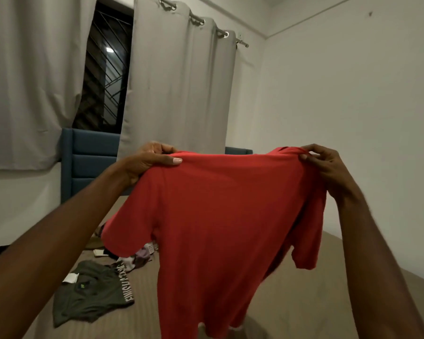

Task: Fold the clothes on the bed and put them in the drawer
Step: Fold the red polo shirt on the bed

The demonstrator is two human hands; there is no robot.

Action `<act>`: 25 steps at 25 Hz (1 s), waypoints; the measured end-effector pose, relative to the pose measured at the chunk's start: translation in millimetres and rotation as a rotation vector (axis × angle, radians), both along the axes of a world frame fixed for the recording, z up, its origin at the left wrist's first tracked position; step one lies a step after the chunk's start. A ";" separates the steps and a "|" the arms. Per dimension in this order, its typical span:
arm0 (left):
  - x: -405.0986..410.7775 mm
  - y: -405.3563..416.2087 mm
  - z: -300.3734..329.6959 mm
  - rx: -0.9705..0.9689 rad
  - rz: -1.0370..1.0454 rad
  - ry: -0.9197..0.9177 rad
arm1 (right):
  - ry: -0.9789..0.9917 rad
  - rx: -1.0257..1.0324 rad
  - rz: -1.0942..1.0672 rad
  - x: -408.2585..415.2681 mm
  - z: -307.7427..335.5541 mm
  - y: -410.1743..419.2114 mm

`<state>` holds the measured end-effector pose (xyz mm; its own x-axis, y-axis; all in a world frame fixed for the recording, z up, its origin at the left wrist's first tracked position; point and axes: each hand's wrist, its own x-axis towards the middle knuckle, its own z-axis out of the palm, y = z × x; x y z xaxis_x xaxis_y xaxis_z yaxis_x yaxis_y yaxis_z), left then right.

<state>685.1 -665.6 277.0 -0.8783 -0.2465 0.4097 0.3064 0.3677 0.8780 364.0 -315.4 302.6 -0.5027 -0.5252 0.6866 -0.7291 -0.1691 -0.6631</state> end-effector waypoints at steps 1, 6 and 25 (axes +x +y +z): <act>-1.4 6.9 4.7 0.038 -0.037 0.029 | 0.006 -0.024 0.003 1.8 8.5 8.5; -17.0 38.8 22.5 0.184 -0.096 0.140 | 0.032 -0.060 0.009 -3.3 49.2 29.1; -138.6 -56.8 -452.8 -0.478 0.687 -0.492 | 0.137 0.928 -0.461 -170.6 -463.1 -220.9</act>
<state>546.5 -722.4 -175.8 -0.7046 -0.6728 0.2256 -0.4699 0.6806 0.5621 193.3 -536.3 -160.4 -0.7366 -0.6525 0.1782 -0.6724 0.6778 -0.2975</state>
